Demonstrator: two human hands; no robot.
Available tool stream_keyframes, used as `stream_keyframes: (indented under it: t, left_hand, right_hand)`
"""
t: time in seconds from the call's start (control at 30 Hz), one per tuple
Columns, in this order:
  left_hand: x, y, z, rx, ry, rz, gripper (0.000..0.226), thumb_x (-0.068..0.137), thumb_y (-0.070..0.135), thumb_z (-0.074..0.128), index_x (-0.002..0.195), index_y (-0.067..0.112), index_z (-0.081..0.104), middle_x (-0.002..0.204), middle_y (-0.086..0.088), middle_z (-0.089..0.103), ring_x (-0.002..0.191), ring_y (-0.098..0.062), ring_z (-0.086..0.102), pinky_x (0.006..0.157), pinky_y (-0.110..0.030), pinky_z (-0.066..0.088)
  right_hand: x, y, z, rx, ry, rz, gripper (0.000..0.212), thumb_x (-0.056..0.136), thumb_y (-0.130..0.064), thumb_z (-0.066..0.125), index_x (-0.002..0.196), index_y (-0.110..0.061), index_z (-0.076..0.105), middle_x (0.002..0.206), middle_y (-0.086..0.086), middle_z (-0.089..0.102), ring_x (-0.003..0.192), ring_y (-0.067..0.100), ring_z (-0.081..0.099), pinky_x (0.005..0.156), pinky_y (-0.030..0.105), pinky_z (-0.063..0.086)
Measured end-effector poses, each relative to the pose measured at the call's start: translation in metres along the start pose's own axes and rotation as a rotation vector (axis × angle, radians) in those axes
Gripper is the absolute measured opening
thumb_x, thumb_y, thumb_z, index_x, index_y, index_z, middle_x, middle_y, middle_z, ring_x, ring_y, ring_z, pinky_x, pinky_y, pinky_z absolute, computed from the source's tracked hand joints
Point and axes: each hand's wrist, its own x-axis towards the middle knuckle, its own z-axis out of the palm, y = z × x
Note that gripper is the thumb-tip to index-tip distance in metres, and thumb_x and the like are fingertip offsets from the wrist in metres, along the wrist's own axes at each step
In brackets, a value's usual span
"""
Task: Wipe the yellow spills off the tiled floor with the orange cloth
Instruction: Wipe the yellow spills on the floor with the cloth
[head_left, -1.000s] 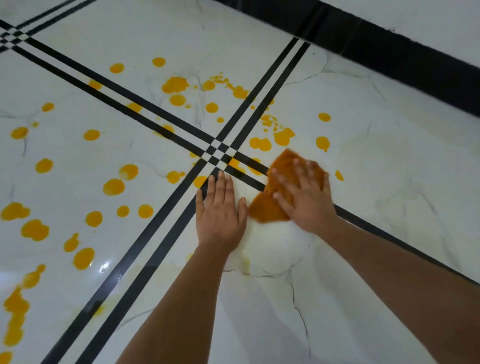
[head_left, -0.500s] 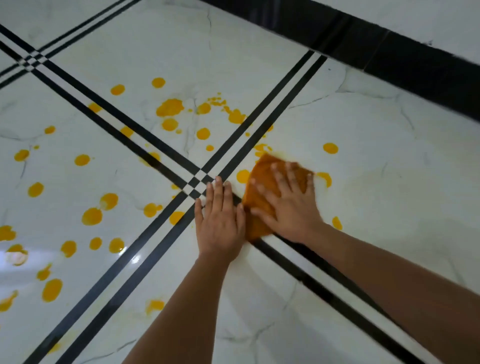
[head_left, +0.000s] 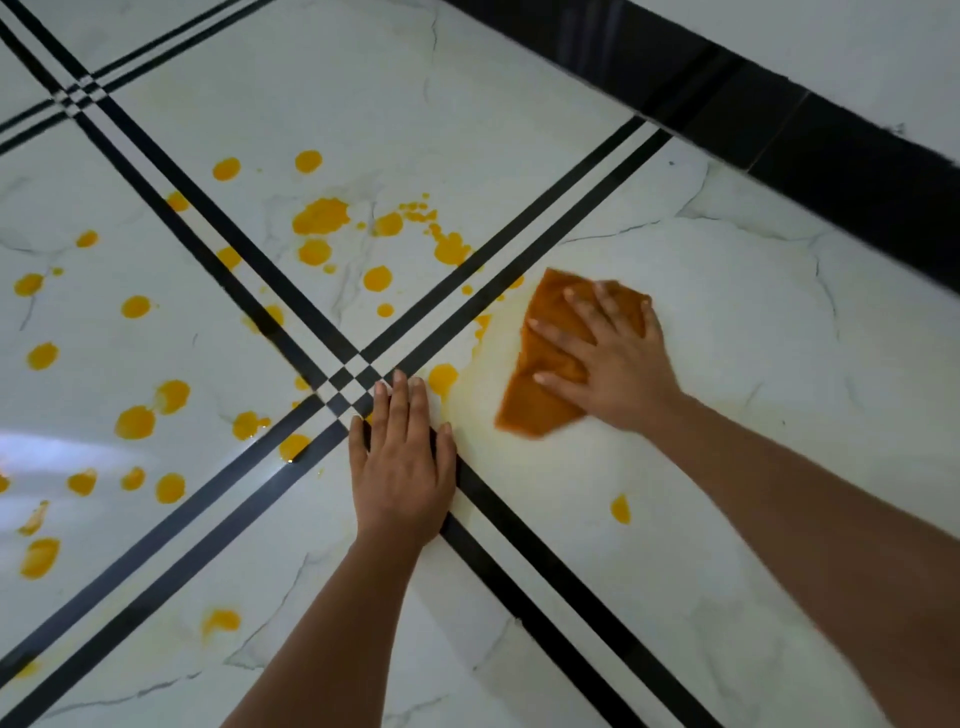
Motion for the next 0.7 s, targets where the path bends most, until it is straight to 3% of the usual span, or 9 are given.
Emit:
stream_keyframes:
  t: [0.07,0.2,0.27,0.33,0.37,0.4,0.5,0.57,0.7]
  left_hand:
    - [-0.002,0.004,0.003,0.015,-0.003,0.005,0.072,0.086,0.051,-0.002,0.149,0.017,0.004,0.158,0.000,0.001,0.143,-0.013,-0.009,0.114,-0.035,-0.009]
    - [-0.011,0.013,0.006,0.023,0.003,0.005,0.071,0.087,0.050,0.001,0.149,0.015,0.007,0.158,-0.002,0.004,0.143,-0.014,-0.006,0.114,-0.036,-0.009]
    - [-0.018,0.017,0.009,0.024,-0.010,0.019,0.070,0.088,0.050,0.002,0.149,0.015,0.008,0.157,-0.002,0.004,0.144,-0.015,-0.005,0.114,-0.036,-0.008]
    - [-0.024,0.022,0.014,0.018,-0.020,0.029,0.070,0.088,0.050,0.002,0.149,0.017,0.004,0.157,0.000,0.000,0.143,-0.013,-0.009,0.114,-0.037,-0.009]
    - [-0.027,0.024,0.016,0.013,-0.021,0.021,0.070,0.088,0.050,0.002,0.149,0.017,0.004,0.157,0.000,-0.001,0.142,-0.012,-0.010,0.114,-0.037,-0.007]
    - [-0.030,0.025,0.018,0.008,-0.016,0.010,0.069,0.088,0.050,0.003,0.149,0.017,0.006,0.157,0.000,0.000,0.142,-0.013,-0.009,0.115,-0.039,-0.004]
    - [-0.040,0.026,0.021,-0.001,-0.021,0.000,0.067,0.091,0.049,0.006,0.149,0.016,0.009,0.157,-0.001,0.004,0.143,-0.015,-0.006,0.116,-0.040,-0.003]
    - [-0.043,0.023,0.023,0.013,-0.024,0.006,0.066,0.091,0.049,0.006,0.148,0.016,0.005,0.156,0.000,0.001,0.143,-0.014,-0.009,0.115,-0.038,-0.007]
    - [-0.047,0.036,0.021,-0.021,-0.002,-0.022,0.070,0.089,0.051,0.004,0.149,0.015,0.007,0.157,-0.001,0.002,0.141,-0.012,-0.010,0.114,-0.036,-0.006]
  right_hand:
    - [-0.014,-0.020,0.006,-0.004,0.041,0.049,0.064,0.080,-0.074,0.021,0.138,-0.049,0.028,0.154,0.004,0.025,0.143,0.032,0.013,0.107,0.064,0.008]
    - [-0.100,0.006,0.009,-0.025,-0.039,-0.461,0.061,0.081,-0.074,0.030,0.136,-0.048,0.035,0.151,0.003,0.031,0.142,0.029,0.019,0.107,0.062,0.016]
    - [-0.073,0.030,0.005,-0.030,-0.015,-0.351,0.064,0.081,-0.077,0.018,0.138,-0.050,0.027,0.153,0.002,0.027,0.142,0.028,0.015,0.107,0.063,0.015]
    - [-0.031,0.018,0.000,0.009,-0.023,0.010,0.067,0.078,-0.080,0.014,0.139,-0.052,0.020,0.156,0.001,0.017,0.144,0.028,0.007,0.108,0.063,0.005]
    - [-0.019,0.002,0.001,0.020,-0.016,0.098,0.068,0.077,-0.079,0.015,0.140,-0.051,0.020,0.157,0.001,0.015,0.144,0.029,0.005,0.107,0.064,0.002]
    - [-0.019,-0.012,0.003,0.023,-0.010,0.107,0.068,0.077,-0.077,0.018,0.140,-0.049,0.024,0.157,0.002,0.015,0.144,0.031,0.005,0.107,0.065,0.002]
    - [-0.076,-0.022,0.011,0.008,0.005,-0.206,0.062,0.080,-0.072,0.031,0.137,-0.047,0.035,0.153,0.003,0.029,0.142,0.031,0.016,0.107,0.066,0.014]
    - [-0.102,-0.006,0.012,-0.007,-0.015,-0.310,0.062,0.080,-0.073,0.034,0.137,-0.048,0.032,0.152,0.000,0.029,0.143,0.027,0.017,0.108,0.063,0.014]
    - [-0.074,0.008,0.005,0.011,-0.005,-0.102,0.065,0.081,-0.074,0.027,0.140,-0.048,0.025,0.155,-0.001,0.022,0.144,0.026,0.010,0.110,0.062,0.006]
